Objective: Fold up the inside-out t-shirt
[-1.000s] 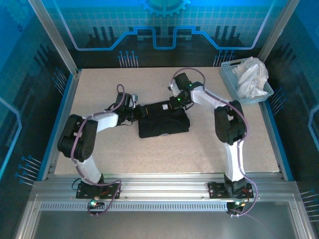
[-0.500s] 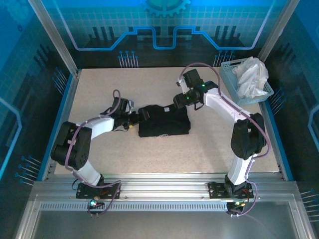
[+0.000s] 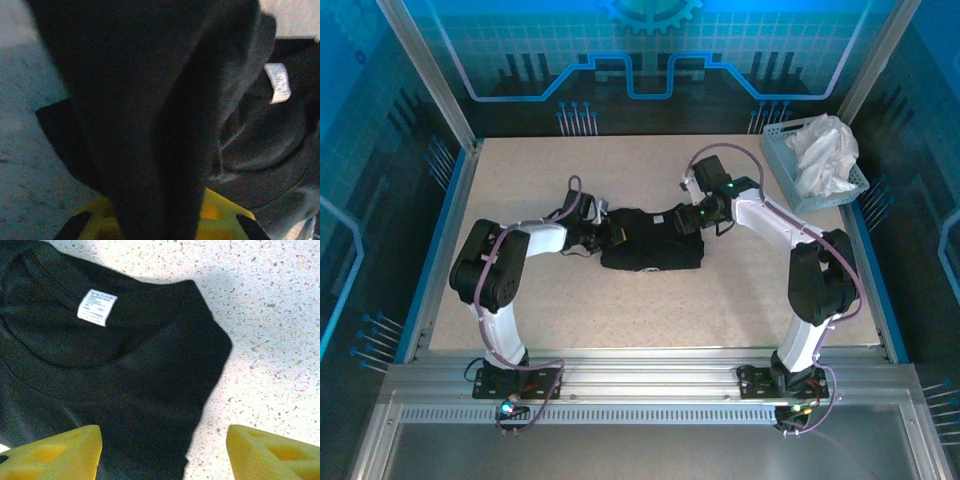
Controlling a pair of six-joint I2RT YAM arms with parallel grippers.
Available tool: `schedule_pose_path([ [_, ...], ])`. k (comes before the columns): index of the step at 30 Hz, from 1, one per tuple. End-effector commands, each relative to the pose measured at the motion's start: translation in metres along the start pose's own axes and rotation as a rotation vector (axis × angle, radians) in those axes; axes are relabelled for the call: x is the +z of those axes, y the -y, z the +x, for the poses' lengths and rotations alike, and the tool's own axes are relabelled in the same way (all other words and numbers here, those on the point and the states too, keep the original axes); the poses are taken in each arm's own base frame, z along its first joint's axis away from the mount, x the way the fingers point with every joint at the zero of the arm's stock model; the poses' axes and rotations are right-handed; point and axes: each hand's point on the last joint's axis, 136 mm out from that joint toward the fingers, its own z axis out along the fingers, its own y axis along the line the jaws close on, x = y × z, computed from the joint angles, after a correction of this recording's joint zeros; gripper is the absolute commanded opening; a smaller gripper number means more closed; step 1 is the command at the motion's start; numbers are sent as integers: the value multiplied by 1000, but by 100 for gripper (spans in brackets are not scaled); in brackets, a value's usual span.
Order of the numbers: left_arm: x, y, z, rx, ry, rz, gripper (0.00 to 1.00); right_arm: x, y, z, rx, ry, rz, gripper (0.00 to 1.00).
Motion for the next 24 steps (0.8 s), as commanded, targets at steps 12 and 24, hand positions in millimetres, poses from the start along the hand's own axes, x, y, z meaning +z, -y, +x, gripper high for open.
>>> schedule_pose_path([
  [12, -191, -175, -177, 380, 108, -1053, 0, -36, -8, -3, 56, 129, -143, 67],
  [24, -279, -179, -291, 410, 361, -1447, 80, -56, 26, 18, 116, 171, 28, 71],
])
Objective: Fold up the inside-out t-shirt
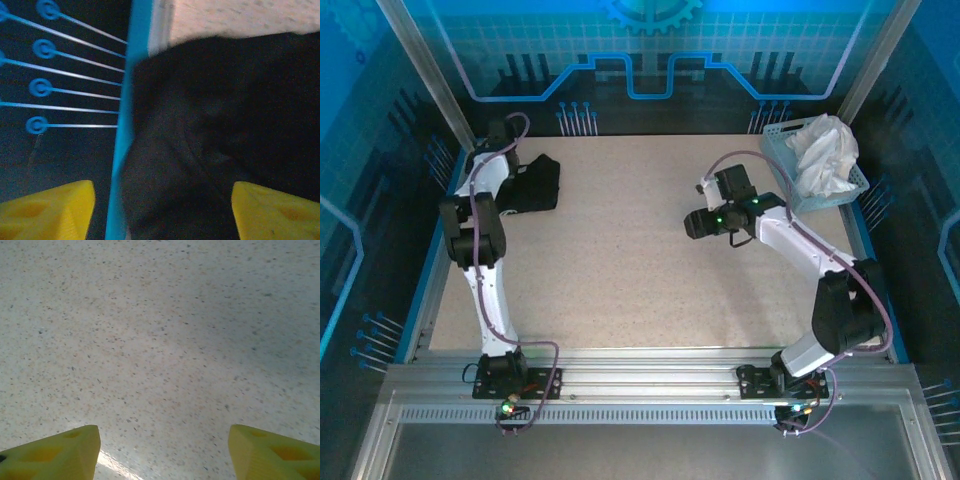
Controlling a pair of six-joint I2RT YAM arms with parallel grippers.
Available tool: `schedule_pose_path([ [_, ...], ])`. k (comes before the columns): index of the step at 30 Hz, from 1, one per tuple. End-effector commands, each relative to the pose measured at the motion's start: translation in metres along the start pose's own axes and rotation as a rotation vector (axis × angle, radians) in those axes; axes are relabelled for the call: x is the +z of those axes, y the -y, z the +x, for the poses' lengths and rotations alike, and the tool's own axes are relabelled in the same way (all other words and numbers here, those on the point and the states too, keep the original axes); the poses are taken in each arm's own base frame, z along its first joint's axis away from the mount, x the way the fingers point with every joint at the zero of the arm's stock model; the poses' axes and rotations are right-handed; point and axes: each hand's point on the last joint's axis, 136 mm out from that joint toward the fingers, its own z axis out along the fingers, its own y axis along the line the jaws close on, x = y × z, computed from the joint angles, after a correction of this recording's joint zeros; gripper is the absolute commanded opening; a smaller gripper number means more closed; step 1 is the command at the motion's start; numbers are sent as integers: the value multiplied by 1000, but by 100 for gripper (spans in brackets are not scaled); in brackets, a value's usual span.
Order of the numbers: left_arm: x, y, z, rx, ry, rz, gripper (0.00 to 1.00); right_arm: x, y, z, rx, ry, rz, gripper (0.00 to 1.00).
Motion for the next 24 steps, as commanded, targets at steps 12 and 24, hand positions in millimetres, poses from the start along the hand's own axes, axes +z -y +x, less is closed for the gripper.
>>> schedule_pose_path([
  [12, -222, 36, 66, -719, 498, 544, 99, -67, 130, 19, 133, 234, 649, 100],
  [24, -182, 99, 128, -535, 725, 530, 99, -28, 166, 42, 101, 557, 558, 100],
])
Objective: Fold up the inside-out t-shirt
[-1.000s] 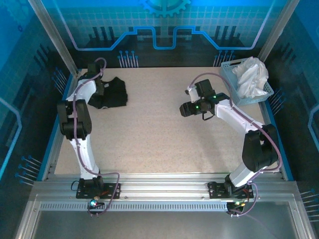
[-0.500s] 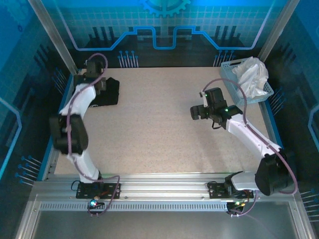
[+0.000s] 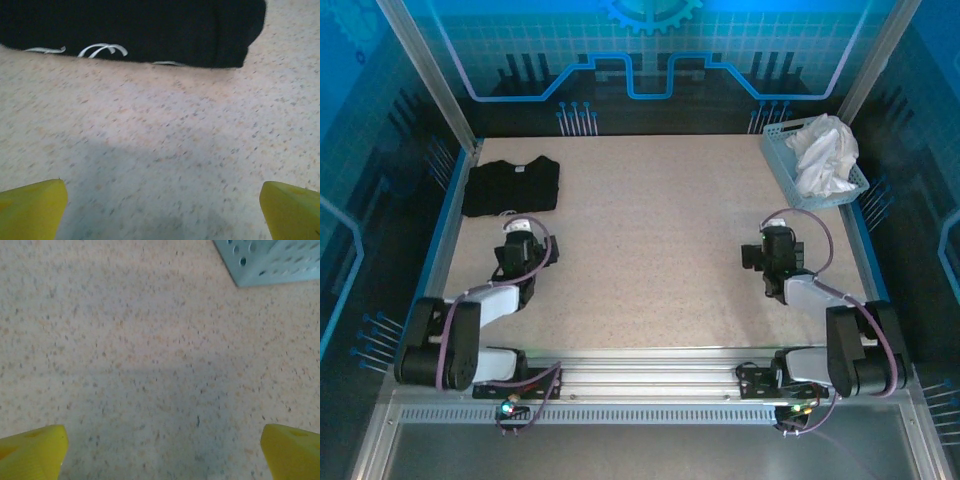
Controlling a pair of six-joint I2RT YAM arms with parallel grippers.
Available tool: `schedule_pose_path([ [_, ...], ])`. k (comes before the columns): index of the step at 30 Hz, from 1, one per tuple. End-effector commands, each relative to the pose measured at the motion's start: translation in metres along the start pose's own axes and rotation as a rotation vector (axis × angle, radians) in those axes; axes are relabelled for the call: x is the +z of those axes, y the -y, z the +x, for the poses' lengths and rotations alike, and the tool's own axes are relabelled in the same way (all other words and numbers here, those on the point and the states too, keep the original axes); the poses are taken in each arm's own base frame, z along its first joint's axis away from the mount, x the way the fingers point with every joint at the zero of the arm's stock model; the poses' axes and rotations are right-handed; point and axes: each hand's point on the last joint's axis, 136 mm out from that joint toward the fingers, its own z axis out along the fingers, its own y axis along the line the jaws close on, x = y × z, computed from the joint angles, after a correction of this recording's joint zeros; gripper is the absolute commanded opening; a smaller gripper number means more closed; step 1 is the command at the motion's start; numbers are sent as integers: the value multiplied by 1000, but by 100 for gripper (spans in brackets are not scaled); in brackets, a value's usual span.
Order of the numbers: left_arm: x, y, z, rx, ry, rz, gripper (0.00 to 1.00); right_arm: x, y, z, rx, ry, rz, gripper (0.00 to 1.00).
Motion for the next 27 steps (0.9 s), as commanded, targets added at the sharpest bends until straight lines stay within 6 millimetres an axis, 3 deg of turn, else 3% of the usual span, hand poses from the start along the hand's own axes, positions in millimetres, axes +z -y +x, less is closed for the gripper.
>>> schedule_pose_path([
  [1, 6, 28, -53, 13, 258, 116, 99, -10, -5, -71, 74, 313, -84, 100],
  [8, 13, 33, -47, 32, 258, 124, 99, -9, -21, -78, 111, 378, -228, 100],
  [13, 16, 31, -46, 20, 236, 122, 99, 15, -35, -70, 74, 330, -246, 100],
  [27, 16, 31, -46, 20, 237, 122, 99, 14, -49, -69, 19, 326, -272, 100],
])
